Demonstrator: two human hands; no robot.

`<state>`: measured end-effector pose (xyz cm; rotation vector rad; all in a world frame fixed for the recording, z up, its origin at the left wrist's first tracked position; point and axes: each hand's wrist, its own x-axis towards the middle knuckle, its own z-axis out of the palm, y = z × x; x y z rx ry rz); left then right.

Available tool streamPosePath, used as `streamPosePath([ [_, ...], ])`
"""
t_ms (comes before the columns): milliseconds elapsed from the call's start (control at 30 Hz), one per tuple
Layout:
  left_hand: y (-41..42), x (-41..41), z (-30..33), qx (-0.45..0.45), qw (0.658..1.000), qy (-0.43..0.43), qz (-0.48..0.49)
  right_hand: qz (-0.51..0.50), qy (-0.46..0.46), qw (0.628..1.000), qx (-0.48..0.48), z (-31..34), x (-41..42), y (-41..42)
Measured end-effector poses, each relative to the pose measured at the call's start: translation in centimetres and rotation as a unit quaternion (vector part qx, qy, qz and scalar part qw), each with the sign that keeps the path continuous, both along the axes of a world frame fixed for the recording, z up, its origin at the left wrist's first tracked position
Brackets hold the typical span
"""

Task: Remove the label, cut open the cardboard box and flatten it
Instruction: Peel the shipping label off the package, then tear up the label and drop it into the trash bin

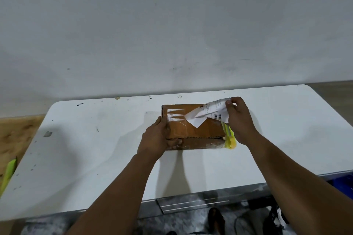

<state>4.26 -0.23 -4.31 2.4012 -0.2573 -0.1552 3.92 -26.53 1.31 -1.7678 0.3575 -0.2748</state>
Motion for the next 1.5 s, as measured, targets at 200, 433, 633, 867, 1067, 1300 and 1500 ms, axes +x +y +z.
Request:
streamPosePath([
  [200,1.7,-0.5,0.5,-0.005,1.0,-0.006,0.015,-0.026,0.022,0.999,-0.004,-0.8,1.6,1.5],
  [433,1.7,-0.2,0.6,0.002,1.0,0.006,0.003,-0.121,0.116,0.979,0.116,-1.9,2.4,0.8],
  [633,2.9,-0.4,0.3,-0.048,0.998,0.025,0.029,-0.208,0.107,0.965,0.117,-0.1,2.4,-3.9],
  [867,2.2,-0.4,0.9,-0.016,1.0,0.024,0.0,-0.153,0.094,0.983,0.047,-0.1,1.9,-3.3],
  [1067,1.8,-0.7,3.1,0.009,1.0,-0.008,-0.013,-0.119,0.076,0.99,0.018,-0.3,0.8,-2.0],
  [1300,-2.6,-0.3,6.8,-0.052,0.995,-0.069,-0.041,-0.108,0.059,0.991,0.057,0.3,-3.6,-2.1],
  [1500,-11.4,-0.7,8.3,-0.006,0.977,-0.114,-0.179,-0.097,0.037,0.993,0.049,0.4,-9.4,-5.0],
])
